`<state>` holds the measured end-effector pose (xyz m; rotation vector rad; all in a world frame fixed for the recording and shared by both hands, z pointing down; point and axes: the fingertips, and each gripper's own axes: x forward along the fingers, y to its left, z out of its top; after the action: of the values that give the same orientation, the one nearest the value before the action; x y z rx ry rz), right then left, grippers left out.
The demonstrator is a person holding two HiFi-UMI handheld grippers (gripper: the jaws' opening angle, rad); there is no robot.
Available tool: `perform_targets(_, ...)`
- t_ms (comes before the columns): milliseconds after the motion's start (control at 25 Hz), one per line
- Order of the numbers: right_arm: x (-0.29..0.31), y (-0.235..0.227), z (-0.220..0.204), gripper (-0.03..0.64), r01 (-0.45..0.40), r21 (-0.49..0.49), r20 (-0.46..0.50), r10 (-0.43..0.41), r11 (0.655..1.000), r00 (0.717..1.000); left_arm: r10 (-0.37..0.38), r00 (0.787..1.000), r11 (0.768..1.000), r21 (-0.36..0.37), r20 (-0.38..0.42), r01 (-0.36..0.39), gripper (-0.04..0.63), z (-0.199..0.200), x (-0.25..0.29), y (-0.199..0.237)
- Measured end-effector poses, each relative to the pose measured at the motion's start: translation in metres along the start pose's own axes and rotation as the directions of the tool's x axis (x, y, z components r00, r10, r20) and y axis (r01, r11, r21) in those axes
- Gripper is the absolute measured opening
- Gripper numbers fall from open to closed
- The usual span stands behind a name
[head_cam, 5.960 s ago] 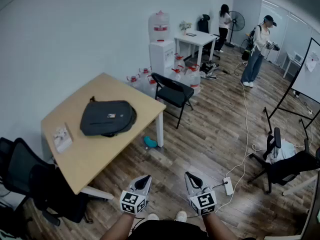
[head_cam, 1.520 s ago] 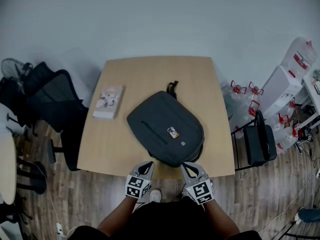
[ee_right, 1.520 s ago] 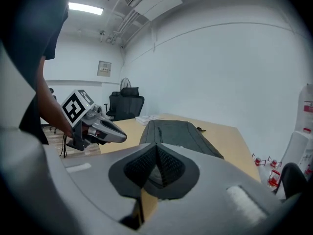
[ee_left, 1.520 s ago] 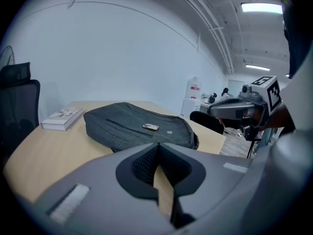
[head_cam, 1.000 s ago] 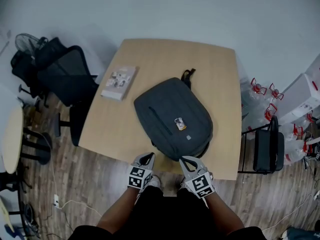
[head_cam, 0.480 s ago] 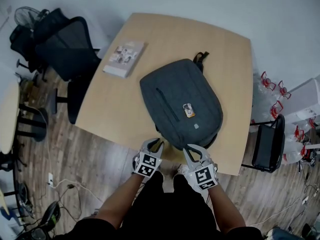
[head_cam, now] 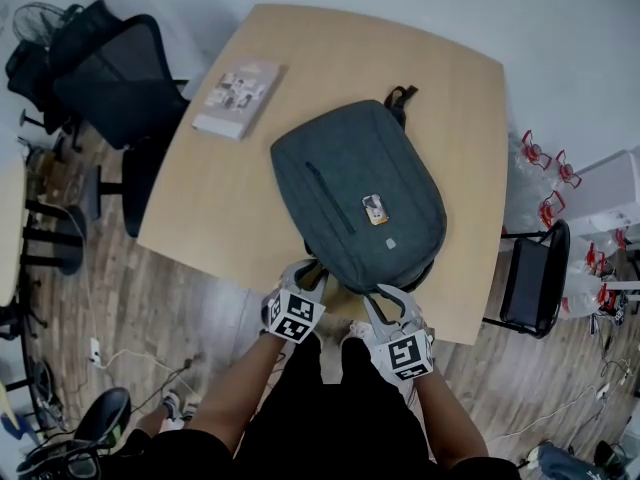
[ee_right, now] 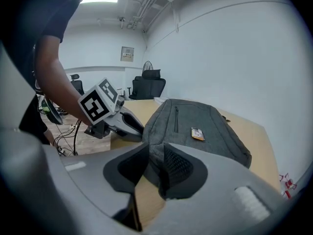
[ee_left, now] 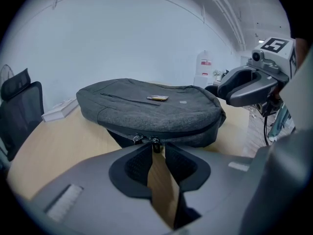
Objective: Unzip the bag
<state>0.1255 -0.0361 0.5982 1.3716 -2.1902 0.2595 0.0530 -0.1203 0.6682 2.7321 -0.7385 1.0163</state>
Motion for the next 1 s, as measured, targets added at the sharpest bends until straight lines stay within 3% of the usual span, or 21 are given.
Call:
perform_targets(440,0.003,0.000,-0.004,0.115,-0.013,-0.056,-0.019,0.012,0.998,1.000,0.006,1.000,0.999,-0.038,-0.012,-0.006,0.063,-0.002,0.000,0.005)
perform_targets(600,0.004,0.000,-0.006,0.114,-0.015,-0.053,-0.023,0.014,0.998,1.000,0.001,1.000,0.996,-0.090,0.010,0.000,0.063,-0.002,-0.004,0.004)
perform_targets(1000,0.002,0.000,-0.011,0.114,-0.013,-0.045,-0.026,0.012,0.999,1.000,0.070,0.997,0.987,-0.144,0.036,-0.065,0.029,-0.008,-0.011,0.002)
